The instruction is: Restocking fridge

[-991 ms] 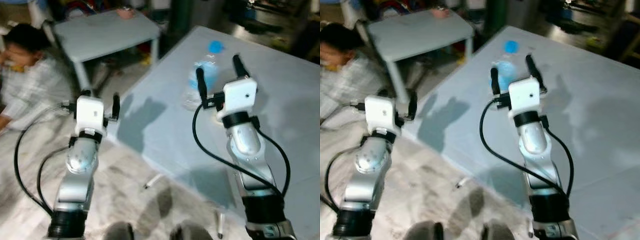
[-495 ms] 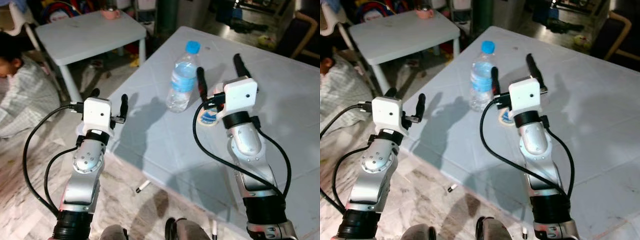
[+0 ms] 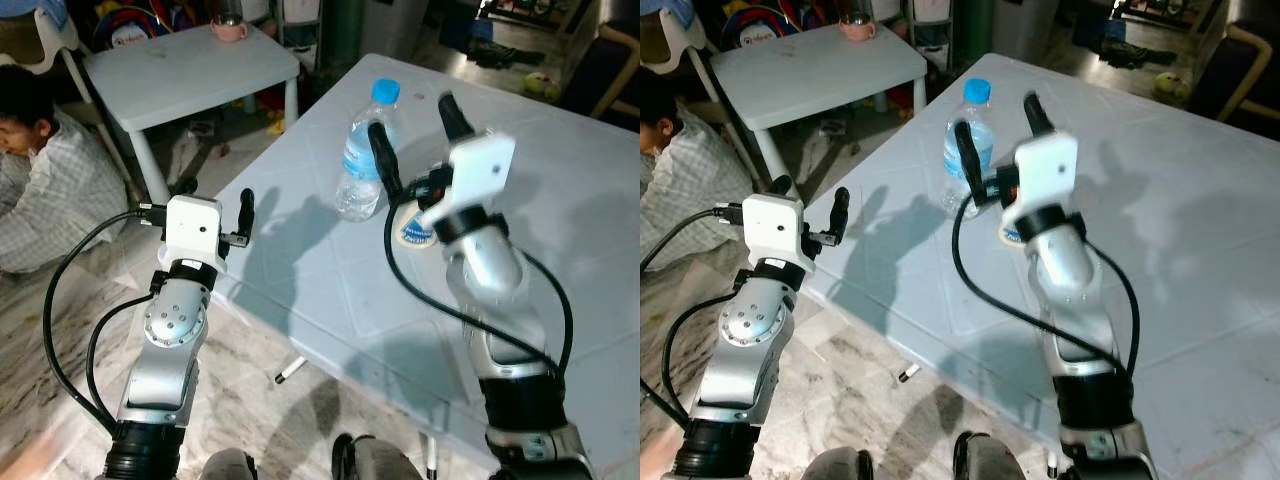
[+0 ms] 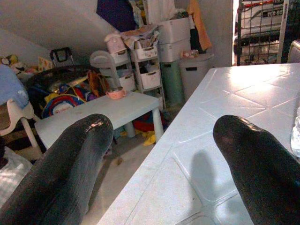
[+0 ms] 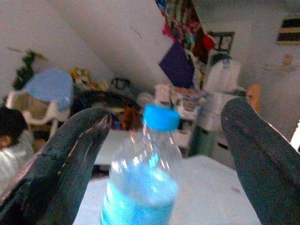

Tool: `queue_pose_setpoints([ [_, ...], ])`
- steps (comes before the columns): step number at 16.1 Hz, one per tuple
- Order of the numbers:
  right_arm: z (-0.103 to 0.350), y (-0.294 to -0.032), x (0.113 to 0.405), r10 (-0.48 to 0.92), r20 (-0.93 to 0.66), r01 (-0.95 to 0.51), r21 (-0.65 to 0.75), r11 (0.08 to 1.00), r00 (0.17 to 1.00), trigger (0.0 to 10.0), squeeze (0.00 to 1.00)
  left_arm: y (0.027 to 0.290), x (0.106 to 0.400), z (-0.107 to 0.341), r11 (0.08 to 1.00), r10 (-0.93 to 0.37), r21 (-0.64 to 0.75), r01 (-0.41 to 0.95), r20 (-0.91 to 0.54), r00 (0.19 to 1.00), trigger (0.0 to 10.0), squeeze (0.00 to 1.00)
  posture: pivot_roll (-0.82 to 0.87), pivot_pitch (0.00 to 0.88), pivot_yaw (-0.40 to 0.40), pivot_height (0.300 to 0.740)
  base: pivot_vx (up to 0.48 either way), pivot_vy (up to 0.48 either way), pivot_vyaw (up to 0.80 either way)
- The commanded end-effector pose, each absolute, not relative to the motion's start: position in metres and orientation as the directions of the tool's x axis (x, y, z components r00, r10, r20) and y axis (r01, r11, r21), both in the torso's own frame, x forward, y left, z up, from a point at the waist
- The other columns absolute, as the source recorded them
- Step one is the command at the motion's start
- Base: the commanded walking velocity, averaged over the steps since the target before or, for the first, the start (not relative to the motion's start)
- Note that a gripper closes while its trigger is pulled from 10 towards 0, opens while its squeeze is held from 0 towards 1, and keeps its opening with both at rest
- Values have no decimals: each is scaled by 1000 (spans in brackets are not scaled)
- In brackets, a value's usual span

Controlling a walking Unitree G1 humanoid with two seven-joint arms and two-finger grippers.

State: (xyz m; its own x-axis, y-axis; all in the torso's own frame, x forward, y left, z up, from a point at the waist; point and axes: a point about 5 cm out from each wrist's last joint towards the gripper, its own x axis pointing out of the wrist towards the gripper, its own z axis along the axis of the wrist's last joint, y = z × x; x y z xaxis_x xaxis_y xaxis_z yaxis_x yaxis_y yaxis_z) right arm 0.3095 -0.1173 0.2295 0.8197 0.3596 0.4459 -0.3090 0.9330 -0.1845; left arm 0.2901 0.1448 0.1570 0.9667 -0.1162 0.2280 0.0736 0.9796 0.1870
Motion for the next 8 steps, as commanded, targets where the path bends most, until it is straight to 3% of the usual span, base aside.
queue_pose_setpoints([
  [1, 236, -117, 313, 386, 448, -344, -175, 923, 807, 10000, 0, 146, 288, 157, 977, -116, 203, 71, 224, 968, 10000, 0, 65, 119, -17, 740, 0, 0, 0],
  [8, 245, -112, 329, 386, 436, -370, -125, 920, 813, 10000, 0, 146, 288, 156, 974, -129, 212, 83, 214, 968, 10000, 0, 77, 125, -12, 740, 0, 0, 0],
])
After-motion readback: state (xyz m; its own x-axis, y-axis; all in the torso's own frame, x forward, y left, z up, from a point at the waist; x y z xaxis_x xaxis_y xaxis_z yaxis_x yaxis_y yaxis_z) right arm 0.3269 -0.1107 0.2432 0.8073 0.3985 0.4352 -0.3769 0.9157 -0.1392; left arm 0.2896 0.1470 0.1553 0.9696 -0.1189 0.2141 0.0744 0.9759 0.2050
